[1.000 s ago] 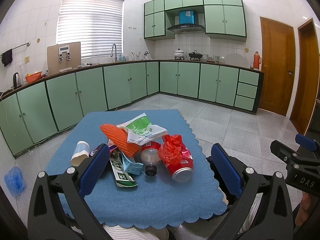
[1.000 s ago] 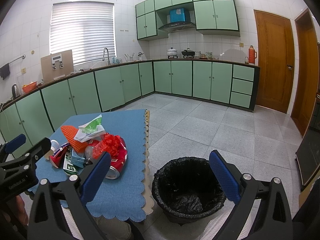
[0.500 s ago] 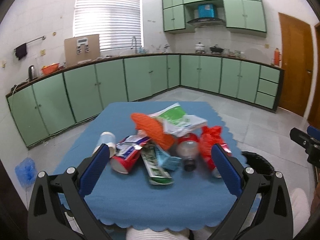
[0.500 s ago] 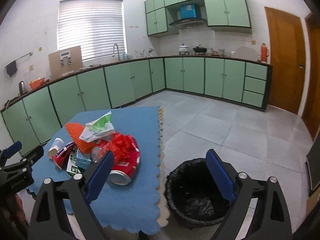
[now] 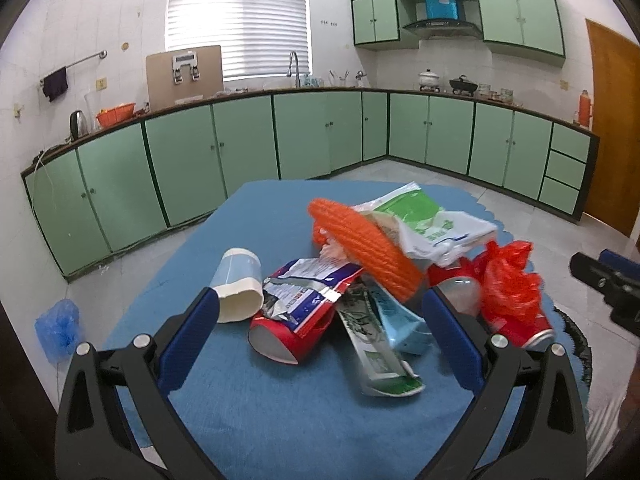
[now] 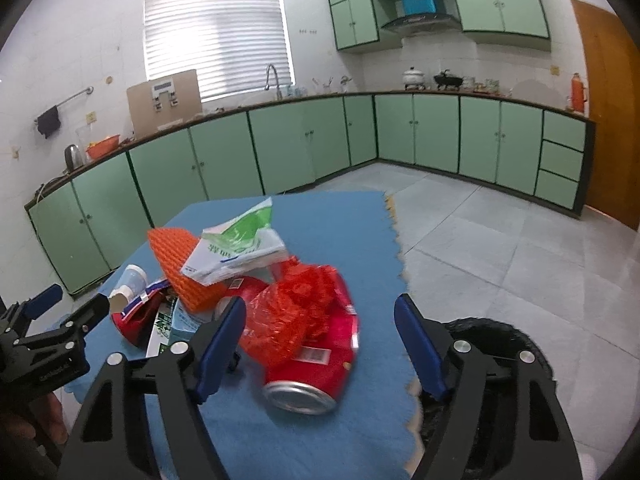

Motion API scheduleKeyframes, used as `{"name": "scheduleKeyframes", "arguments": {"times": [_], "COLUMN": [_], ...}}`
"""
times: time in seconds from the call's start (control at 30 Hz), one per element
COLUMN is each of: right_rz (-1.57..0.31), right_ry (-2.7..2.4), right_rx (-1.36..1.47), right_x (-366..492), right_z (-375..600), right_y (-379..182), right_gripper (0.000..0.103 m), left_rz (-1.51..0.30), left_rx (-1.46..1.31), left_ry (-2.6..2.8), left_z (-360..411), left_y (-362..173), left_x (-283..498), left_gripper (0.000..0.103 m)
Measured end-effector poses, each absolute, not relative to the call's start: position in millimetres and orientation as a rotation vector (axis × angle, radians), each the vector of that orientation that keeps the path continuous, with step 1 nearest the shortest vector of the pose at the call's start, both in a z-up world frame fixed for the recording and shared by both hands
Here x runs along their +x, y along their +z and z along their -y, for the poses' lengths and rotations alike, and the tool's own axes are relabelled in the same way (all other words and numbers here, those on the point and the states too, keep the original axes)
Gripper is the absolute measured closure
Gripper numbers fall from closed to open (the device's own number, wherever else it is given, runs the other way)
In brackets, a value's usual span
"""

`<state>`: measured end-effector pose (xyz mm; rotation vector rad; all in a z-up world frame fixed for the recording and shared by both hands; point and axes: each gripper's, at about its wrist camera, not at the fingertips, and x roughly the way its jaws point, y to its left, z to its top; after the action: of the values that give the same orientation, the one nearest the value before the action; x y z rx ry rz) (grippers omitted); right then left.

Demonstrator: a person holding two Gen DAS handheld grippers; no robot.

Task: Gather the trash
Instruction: 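Lower the left tool to the paper cup while the right tool approaches the red plastic bag, then close the left gripper on the paper cup while the right gripper grasps the red plastic bag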

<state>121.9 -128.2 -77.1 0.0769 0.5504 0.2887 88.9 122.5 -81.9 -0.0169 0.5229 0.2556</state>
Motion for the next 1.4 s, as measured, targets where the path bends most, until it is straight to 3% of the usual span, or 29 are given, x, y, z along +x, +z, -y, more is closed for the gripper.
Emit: {"name": "scheduleKeyframes", "arguments": {"times": [0.33,0.5,0.6,0.7,0.97,1.2,1.4], "right_rz": [-0.679,-0.723,-0.699,-0.666,-0.645,-0.651,-0.659], "right_ry": [0.351,0.388,0.399,0.389,0.358,0.349,0.348], "right_rx": [0.038,0.028,0.001,-0.024,-0.005,-0.005,-0.016], "right_x": [159.4,162.7,157.9,154.1,157.5,163.7,165.4], "right_z": [89.8,85.9,82.0,79.9,84.4,82.9,79.2], "right_y": [-117.3,-127.0,-123.5,-115.8,-102.1,-104.0,-107.4], "right_gripper": [0.051,0.084,0.091,0.092,0.092,0.092,0.092], "left_rz": [-0.569,-0.583,-0.577,-0.578,-0.616,-0.651,-0.658], "left_rx": [-0.048,-0.074,-0.089,-0.135,-0.218,-0.24,-0.274], "left_ry": [0.292,0.299,0.291,0.269,0.246,0.264,0.266], "left_z": [-147.3,-158.6,-163.4,-172.7,-191.2,-202.4,-212.7], "left_y": [-104.8,-112.9,-113.3,-111.7,-118.0,-128.2,-130.7], "left_x": [106.3,113.0,117.4,122.3,136.1,153.3,163.6], "left_gripper": [0.005,0.005,0.008,0.026,0.032,0.054,0.066]}}
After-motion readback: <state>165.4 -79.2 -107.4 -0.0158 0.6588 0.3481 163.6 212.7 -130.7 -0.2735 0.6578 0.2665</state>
